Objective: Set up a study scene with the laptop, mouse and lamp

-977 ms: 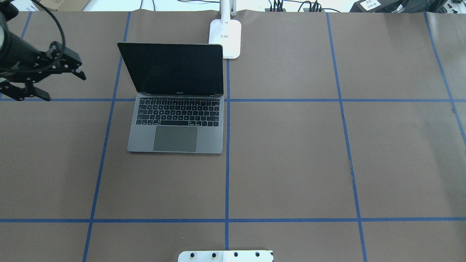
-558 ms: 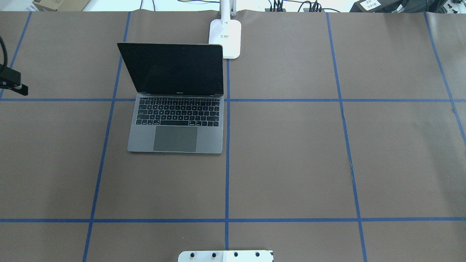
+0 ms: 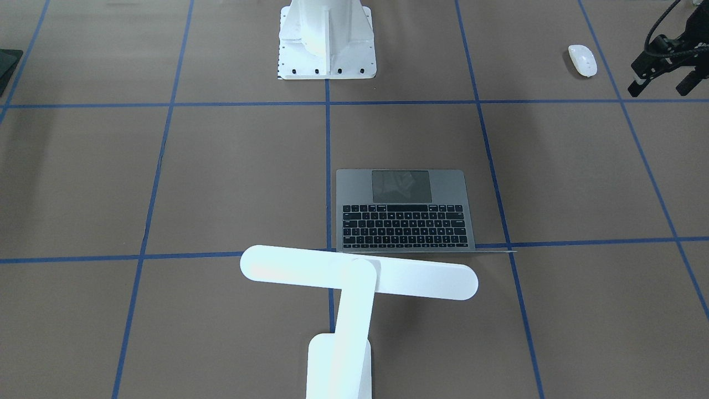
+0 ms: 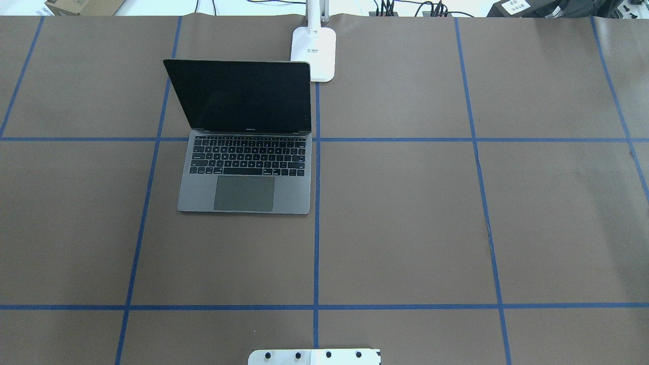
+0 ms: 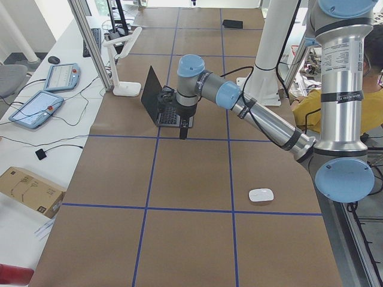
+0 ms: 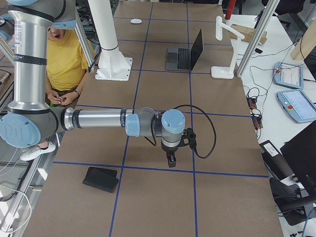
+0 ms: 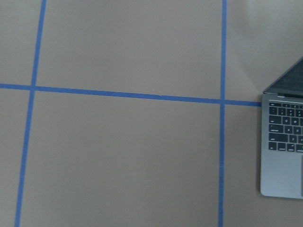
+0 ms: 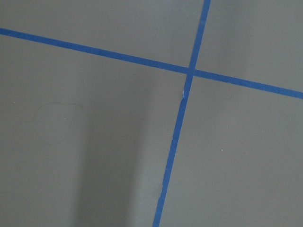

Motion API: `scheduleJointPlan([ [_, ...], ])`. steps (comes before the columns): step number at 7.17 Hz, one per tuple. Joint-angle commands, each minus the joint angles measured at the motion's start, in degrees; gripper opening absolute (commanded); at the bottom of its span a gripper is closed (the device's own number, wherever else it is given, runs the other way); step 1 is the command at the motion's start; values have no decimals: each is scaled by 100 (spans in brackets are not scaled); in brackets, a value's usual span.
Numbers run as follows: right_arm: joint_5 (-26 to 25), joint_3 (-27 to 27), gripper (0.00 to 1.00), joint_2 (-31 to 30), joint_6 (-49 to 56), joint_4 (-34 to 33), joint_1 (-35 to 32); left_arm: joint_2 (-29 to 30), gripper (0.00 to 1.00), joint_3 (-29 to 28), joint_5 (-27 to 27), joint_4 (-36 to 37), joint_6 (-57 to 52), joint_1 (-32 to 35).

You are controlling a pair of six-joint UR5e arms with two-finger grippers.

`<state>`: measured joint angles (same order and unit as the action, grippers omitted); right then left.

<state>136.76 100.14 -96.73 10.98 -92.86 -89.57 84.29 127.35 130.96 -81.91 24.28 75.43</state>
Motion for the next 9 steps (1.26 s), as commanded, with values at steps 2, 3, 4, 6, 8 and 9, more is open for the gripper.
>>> scheduleJointPlan([
  [2,53,-178,100,119,36,-30,-391,-184,100,-552,17,17,-1565,655],
  [3,279,-301,100,-63,53,13,-760,-185,100,-571,17,17,-1567,666],
  [4,542,-302,100,-483,62,49,-963,-185,100,-606,17,17,-1567,666],
  [6,-598,-572,100,-767,394,1000,-1316,-167,100,-685,17,8,-1567,674],
  [8,-607,-1039,100,-803,308,1464,-1466,-159,100,-764,17,0,-1567,674],
  [9,-589,-867,100,-1143,291,1481,-1510,-132,100,-834,17,-9,-1567,683],
])
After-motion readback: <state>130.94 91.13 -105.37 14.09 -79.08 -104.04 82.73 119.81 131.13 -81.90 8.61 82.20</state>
